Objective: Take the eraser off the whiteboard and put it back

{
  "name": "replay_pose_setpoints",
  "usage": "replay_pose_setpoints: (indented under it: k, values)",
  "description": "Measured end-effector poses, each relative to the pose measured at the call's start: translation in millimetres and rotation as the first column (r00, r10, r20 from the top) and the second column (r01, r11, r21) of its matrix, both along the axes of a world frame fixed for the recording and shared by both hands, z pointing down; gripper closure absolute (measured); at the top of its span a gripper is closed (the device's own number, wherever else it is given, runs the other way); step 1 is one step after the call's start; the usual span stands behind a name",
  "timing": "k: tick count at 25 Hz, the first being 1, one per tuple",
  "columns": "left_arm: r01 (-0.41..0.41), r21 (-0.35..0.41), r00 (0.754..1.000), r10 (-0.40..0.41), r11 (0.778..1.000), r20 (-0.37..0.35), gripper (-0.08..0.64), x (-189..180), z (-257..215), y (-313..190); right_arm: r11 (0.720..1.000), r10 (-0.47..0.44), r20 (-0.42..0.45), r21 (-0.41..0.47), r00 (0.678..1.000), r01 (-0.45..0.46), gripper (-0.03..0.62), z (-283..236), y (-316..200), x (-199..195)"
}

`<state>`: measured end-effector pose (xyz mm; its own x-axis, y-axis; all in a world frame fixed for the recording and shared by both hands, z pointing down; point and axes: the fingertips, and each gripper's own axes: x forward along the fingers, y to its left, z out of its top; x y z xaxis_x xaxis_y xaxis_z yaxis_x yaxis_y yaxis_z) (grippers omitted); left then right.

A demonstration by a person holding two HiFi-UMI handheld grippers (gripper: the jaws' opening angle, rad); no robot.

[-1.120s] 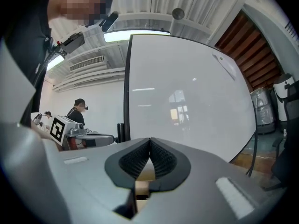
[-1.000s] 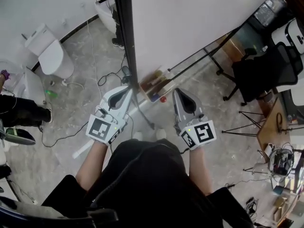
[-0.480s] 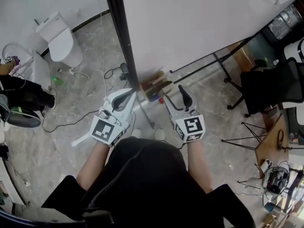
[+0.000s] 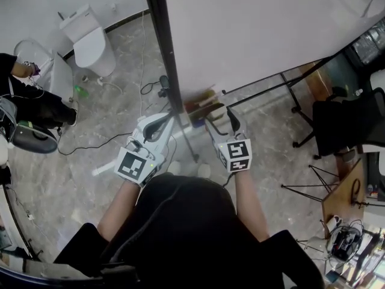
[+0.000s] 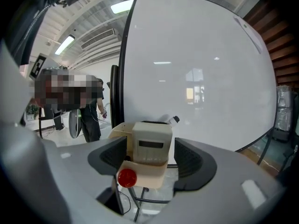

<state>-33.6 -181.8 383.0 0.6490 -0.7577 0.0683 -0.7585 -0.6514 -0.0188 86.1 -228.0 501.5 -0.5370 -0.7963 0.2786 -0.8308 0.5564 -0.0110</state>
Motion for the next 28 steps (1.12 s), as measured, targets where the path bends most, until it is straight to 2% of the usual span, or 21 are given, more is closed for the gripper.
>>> replay_pose_setpoints:
  k: [7,8,9,10,18,28]
  values:
    - [0.048,-0.005,0.999,-0.048,0.999,0.004,0.555,-14.1,1.5,3.9,1.0,0.009,-0.014,0.01,1.0,-0.009,0.267,3.6,-3.6,-1.8]
    - [0.051,-0.005,0.999,-0.051,0.999,0.005,0.555,-15.8,1.4,4.5,1.0,0.014,-0.016,0.014,1.0,-0.014,0.274,3.2,-4.1,-1.5]
    - [0.054,-0.005,0.999,-0.054,0.999,0.007,0.555,-17.1,1.1,5.1,1.0,0.019,-0.019,0.019,1.0,-0.018,0.319,2.8,-4.3,-1.3]
    - [0.055,-0.004,0.998,-0.055,0.998,0.008,0.555,-18.1,0.7,5.5,1.0,0.022,-0.02,0.021,1.0,-0.021,0.319,2.6,-4.3,-1.5]
    - [0.051,0.003,0.999,-0.051,0.999,0.008,0.555,-22.2,-1.6,6.0,0.999,0.024,0.0,0.029,1.0,-0.024,0.324,-2.1,-1.4,-1.3]
    - [0.016,0.008,1.0,-0.016,1.0,-0.009,0.555,-18.0,-3.3,3.2,0.996,0.025,0.034,0.088,0.999,-0.027,0.325,-35.2,7.5,-3.8]
